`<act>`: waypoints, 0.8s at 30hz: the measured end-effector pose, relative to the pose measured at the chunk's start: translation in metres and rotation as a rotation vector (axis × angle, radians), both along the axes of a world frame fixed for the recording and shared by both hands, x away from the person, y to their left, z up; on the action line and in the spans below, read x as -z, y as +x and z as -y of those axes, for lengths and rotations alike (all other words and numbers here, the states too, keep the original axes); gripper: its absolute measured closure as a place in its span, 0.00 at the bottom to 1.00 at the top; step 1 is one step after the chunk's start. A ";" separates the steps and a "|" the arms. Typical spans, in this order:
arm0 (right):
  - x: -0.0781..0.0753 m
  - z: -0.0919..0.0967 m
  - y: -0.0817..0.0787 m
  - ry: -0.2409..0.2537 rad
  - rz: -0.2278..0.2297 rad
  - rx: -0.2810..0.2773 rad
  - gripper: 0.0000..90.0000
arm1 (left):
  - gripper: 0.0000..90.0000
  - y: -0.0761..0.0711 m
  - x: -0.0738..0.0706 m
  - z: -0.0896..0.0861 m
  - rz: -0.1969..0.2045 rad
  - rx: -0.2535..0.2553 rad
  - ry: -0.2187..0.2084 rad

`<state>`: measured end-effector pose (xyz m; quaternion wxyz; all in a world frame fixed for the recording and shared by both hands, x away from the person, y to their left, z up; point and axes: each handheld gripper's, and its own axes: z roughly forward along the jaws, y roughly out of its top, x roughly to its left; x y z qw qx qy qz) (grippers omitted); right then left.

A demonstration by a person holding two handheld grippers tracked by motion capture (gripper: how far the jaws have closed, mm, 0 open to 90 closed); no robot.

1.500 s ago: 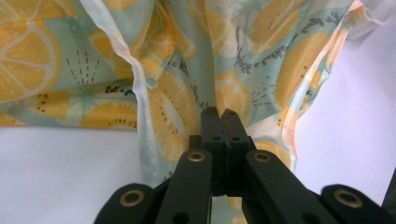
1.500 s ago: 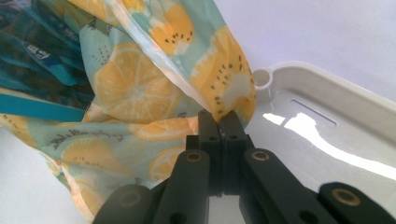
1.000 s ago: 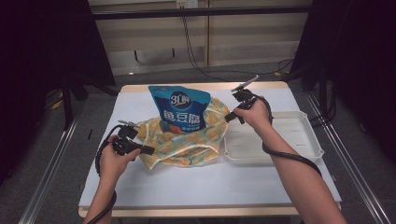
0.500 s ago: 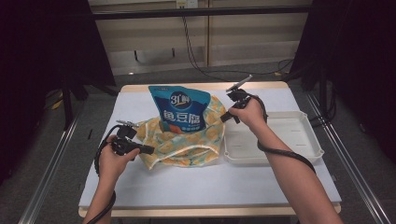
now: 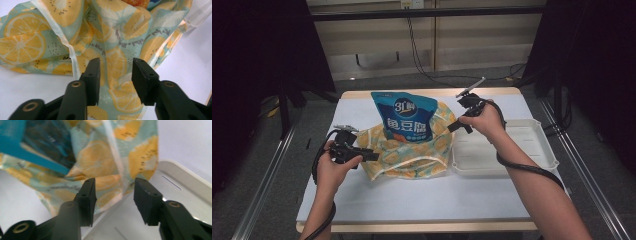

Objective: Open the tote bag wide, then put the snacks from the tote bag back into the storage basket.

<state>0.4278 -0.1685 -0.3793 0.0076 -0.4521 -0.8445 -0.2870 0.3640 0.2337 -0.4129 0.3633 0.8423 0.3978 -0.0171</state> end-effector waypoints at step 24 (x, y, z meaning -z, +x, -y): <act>-0.049 -0.017 -0.023 -0.016 0.086 -0.152 0.24 | 0.13 -0.001 -0.009 0.008 0.022 -0.108 0.013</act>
